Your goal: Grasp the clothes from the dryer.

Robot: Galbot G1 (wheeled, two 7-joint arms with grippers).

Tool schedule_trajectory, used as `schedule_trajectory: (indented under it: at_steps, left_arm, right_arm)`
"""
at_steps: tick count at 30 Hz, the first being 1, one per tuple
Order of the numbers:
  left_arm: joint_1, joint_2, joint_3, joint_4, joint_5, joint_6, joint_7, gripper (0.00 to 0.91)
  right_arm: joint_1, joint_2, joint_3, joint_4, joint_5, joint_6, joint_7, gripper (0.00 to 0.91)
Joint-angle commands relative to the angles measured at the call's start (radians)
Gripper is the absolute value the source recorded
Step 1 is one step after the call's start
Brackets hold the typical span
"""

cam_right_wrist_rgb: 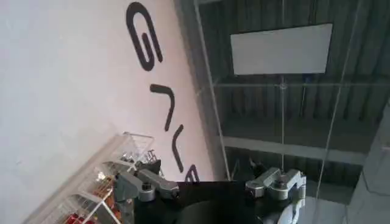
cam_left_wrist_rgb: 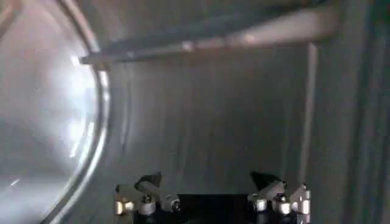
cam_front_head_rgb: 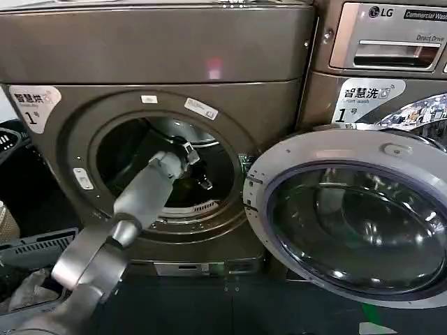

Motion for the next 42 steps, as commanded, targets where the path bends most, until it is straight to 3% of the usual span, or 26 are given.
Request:
schedule_trajectory:
  at_steps: [1,16,42]
  left_arm:
    - [-0.059,-0.001,0.122,0.044,0.259,-0.109,0.167,0.907]
    - [-0.116,0.006,0.196,0.066,0.417,-0.132,0.28,0.907]
    - [-0.143,0.003,0.319,0.125,0.598,-0.173,0.312,0.907]
  right_arm:
    - [0.005,0.0,-0.007,0.006,-0.001,-0.002,-0.003,0.907]
    - [0.02,0.001,-0.028,0.013,-0.003,-0.002,-0.01,0.907]
    - [0.042,0.008,-0.046,0.018,-0.01,-0.002,-0.019,0.907]
